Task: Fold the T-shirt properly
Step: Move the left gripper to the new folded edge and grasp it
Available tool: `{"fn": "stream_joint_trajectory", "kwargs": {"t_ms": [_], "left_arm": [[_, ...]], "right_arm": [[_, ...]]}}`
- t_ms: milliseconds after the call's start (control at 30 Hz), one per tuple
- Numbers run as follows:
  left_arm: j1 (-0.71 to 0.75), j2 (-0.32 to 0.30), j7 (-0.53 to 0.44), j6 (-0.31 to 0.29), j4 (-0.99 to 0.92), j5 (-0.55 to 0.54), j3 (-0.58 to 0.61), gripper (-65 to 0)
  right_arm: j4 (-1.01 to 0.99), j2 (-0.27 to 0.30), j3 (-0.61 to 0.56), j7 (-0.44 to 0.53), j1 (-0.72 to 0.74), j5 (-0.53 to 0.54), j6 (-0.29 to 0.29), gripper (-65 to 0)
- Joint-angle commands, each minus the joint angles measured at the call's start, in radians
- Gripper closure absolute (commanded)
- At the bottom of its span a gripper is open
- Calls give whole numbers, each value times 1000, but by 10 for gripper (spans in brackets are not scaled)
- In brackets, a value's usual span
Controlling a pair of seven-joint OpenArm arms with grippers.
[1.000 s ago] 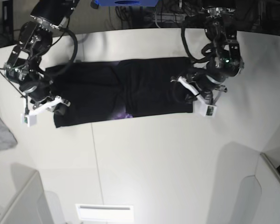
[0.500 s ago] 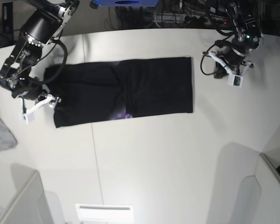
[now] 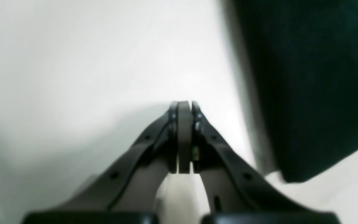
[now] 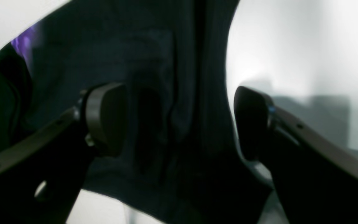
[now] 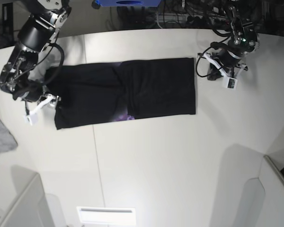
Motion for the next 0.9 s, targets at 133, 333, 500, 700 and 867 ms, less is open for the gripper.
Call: {"fn": "stream_joint_trajectory", "kwargs": {"t_ms": [133,333,500,700,867], "left_arm": [[-37,0,-7,-4,-40,-7,11,0],[-79,2,-7,-3,-67,-7,39,0],[-99,-3,-9,89,-67,-7,108,0],[-134,0,-9,105,-69,-7,128,0],[-182,-3,-4,105,-126,-7,128,0]], "right_arm": [[6,-11,-2,-28,-27,-17,4,-488],[6,-14,-44,-28,-54,-20,4,-488],[-3,-20,-99,-19,-64,-18,3,-488],[-3,-14,-108,-19,-64,-23,0,-486],[-1,6,-110,-19,-77,-24,0,-486]]}}
